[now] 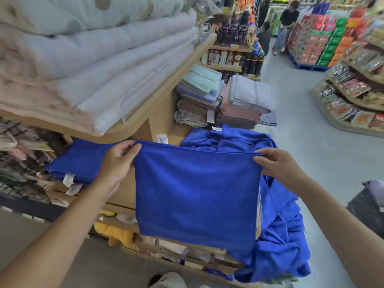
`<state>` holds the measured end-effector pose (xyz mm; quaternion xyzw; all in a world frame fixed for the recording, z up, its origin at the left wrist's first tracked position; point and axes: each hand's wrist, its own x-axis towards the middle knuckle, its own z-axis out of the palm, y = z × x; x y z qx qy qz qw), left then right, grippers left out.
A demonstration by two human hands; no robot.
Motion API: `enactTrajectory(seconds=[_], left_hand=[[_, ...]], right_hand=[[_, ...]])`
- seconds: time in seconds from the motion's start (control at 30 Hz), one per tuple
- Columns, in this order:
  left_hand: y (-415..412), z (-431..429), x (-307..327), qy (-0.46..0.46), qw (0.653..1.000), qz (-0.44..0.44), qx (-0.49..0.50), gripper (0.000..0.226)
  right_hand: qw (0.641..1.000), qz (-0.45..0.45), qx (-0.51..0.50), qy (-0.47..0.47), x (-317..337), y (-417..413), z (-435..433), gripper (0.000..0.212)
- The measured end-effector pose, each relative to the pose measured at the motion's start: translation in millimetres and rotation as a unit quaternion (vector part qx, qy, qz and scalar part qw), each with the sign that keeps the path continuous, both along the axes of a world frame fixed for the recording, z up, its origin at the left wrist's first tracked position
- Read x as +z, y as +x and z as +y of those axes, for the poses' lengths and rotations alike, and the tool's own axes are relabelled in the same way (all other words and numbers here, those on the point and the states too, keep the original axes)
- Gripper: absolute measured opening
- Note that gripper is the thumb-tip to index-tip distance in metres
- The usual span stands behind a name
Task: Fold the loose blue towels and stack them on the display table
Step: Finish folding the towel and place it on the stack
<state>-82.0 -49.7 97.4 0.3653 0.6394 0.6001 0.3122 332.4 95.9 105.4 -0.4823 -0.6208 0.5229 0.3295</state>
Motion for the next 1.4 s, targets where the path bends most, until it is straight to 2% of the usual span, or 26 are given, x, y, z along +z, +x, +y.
enactTrajectory(seconds=[0.07, 0.1, 0.17, 0.23, 0.43, 0.5, 0.57, 0.7, 0.83, 1.03, 1.13, 1.27, 1.4], left_hand=[[-6.6, 24.9, 2.2, 0.003, 1.0, -0.012, 0.002, 0.01], [-9.9, 37.0, 4.4, -0.001, 1.0, -0.017, 0.001, 0.018], [-13.1, 56.5, 13.2, -0.023, 0.999, -0.024, -0.01, 0.037], [-13.4, 72.7, 22.0, -0.057, 0.998, -0.014, -0.034, 0.045], [-16.2, 96.6, 27.2, -0.098, 0.995, 0.008, -0.034, 0.054], [-14.3, 97.7, 21.4, -0.099, 0.995, 0.004, -0.025, 0.042], [-10.6, 96.3, 15.2, -0.092, 0.995, 0.014, -0.027, 0.016], [-10.0, 87.2, 3.7, -0.088, 0.995, 0.036, -0.033, 0.015], [-21.3, 66.6, -4.3, -0.058, 0.995, 0.076, -0.018, 0.009], [-33.3, 8.4, -11.4, -0.025, 0.983, 0.171, -0.061, 0.014], [-29.1, -28.9, -23.2, -0.035, 0.977, 0.185, -0.099, 0.019], [-19.5, -74.8, -50.4, -0.076, 0.965, 0.207, -0.14, 0.014], [-15.1, -100.7, -85.1, -0.103, 0.931, 0.318, -0.147, 0.037]], right_hand=[[1.0, -0.008, -0.023, 0.014, 7.5, -7.0, 14.2, 0.008], [0.999, -0.005, -0.032, 0.017, 11.9, -10.4, 21.4, 0.004], [0.999, -0.002, -0.041, 0.032, 20.9, -16.5, 36.2, 0.006], [0.998, -0.006, -0.049, 0.048, 29.3, -22.7, 49.5, 0.005], [0.99, -0.045, -0.087, 0.098, 28.5, -31.5, 77.8, 0.004], [0.988, -0.069, -0.087, 0.108, 20.1, -31.7, 80.1, 0.007], [0.986, -0.078, -0.088, 0.116, 11.6, -31.1, 77.7, 0.011], [0.984, -0.094, -0.083, 0.13, -0.8, -26.2, 67.2, 0.015], [0.975, -0.127, -0.049, 0.175, 1.9, -13.4, 46.7, 0.014], [0.959, -0.146, 0.032, 0.239, 8.5, 11.8, -6.2, 0.019], [0.947, -0.165, 0.078, 0.263, -3.9, 23.5, -36.5, 0.019], [0.934, -0.209, 0.121, 0.264, -35.4, 37.6, -72.5, 0.014], [0.893, -0.284, 0.173, 0.303, -70.6, 45.2, -95.6, 0.025]])
